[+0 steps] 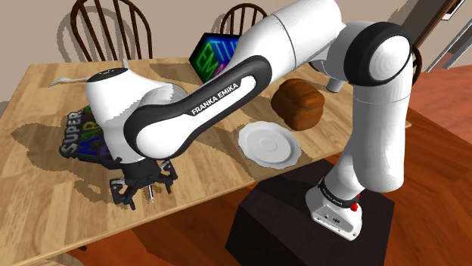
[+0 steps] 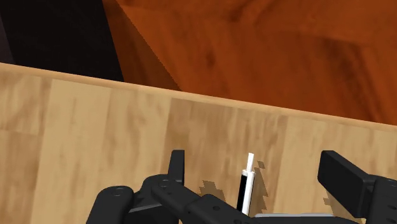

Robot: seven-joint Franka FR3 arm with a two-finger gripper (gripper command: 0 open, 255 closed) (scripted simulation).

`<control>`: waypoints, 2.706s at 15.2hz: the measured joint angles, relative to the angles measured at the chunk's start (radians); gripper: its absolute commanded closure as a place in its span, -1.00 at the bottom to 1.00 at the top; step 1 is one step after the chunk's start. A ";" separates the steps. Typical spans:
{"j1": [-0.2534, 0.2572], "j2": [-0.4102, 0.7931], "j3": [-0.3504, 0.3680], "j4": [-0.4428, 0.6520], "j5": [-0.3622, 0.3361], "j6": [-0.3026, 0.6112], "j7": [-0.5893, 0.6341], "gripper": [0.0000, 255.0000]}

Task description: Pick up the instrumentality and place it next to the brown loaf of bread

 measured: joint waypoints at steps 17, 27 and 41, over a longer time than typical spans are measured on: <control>-0.005 -0.024 0.008 0.021 0.012 -0.042 0.000 1.00; -0.013 -0.072 0.023 0.096 0.036 -0.158 0.003 1.00; -0.011 -0.105 0.035 0.241 0.052 -0.330 0.015 1.00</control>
